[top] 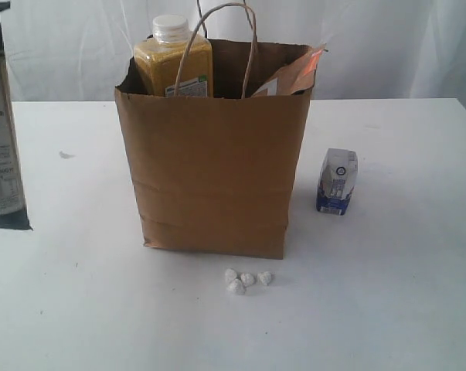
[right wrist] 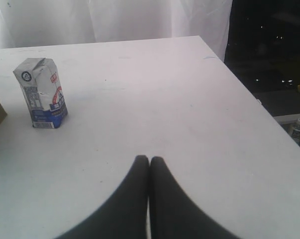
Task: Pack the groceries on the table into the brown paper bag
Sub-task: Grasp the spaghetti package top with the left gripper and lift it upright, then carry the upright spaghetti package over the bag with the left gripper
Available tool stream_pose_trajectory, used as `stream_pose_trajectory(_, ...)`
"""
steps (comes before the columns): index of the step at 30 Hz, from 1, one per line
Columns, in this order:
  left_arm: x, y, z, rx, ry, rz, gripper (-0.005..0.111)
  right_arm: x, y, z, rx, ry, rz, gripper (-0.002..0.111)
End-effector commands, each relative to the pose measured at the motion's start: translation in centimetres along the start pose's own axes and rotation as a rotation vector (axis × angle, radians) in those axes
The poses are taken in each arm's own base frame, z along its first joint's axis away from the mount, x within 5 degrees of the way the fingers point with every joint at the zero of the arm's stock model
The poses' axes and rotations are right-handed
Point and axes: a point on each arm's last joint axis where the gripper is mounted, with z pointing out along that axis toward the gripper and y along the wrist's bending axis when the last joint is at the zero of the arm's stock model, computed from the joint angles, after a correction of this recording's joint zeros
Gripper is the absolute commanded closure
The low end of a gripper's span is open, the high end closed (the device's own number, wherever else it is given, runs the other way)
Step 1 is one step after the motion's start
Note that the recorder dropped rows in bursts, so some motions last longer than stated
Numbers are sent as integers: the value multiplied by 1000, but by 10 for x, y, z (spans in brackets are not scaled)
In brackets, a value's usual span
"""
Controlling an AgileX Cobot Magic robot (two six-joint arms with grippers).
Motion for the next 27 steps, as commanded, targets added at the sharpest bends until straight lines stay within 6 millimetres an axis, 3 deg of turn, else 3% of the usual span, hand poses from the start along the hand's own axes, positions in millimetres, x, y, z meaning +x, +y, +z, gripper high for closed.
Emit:
stream_pose_trajectory(1,-29,-4,-51,31,-225,-19,107,1,0,0,-3,-7,0,108)
stream_pose_trajectory(8,-64,-29,-111,323,-554,-52,107,1,0,0,-3,-7,0,108)
stream_pose_trajectory(14,-77,-32,-139,397,-726,-88,107,1,0,0,-3,-7,0,108)
stream_pose_trajectory(20,-86,-40,-149,535,-843,-96,107,1,0,0,-3,-7,0,108)
stream_pose_trajectory(27,-104,-46,-125,726,-849,-157,107,1,0,0,-3,-7,0,108)
